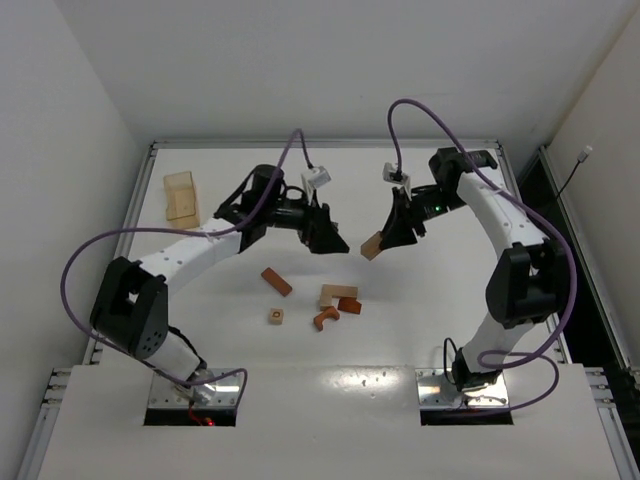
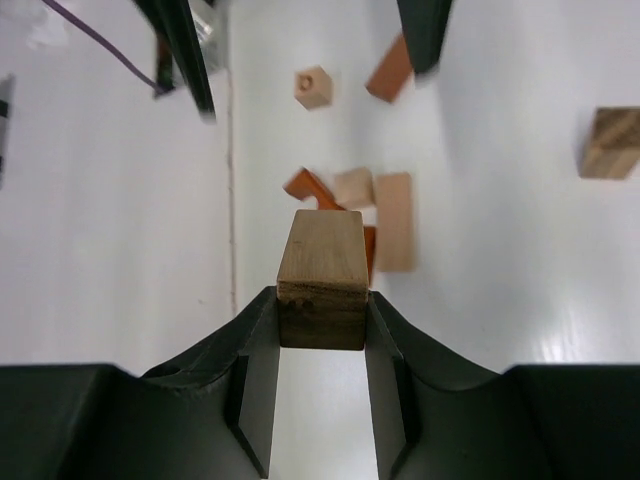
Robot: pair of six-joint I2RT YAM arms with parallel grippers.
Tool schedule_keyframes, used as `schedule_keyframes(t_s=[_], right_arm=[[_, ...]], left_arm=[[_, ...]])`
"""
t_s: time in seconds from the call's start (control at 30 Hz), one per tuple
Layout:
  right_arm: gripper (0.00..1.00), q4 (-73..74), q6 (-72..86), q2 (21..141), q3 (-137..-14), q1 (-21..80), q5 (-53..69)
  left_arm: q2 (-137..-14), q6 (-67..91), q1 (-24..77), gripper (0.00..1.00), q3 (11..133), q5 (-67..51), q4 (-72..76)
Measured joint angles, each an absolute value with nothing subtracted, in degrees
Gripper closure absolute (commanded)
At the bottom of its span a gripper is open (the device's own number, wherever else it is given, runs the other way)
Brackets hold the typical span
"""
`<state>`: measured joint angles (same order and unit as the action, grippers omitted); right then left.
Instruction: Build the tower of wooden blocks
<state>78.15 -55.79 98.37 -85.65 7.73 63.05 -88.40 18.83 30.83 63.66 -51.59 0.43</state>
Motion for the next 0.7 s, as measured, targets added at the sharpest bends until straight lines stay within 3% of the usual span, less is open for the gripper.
schedule_keyframes(t_s=[0.17, 0.37, 0.7], right_arm=[[1.00, 74.3, -51.6, 99.6, -89.3, 9.3, 53.1], [1.00, 63.8, -43.3, 102.3, -92.1, 13.5, 40.3], [1.00, 51.3, -37.6, 109.5, -91.0, 19.4, 29.9]], left_arm=[[-84.9, 21.3, 20.2, 0.00, 63.1, -53.1, 0.4], [-83.0, 32.1, 8.4, 0.00, 54.2, -55.7, 8.8], [-83.5, 27.3, 5.0, 0.00, 59.2, -53.9, 1.7]])
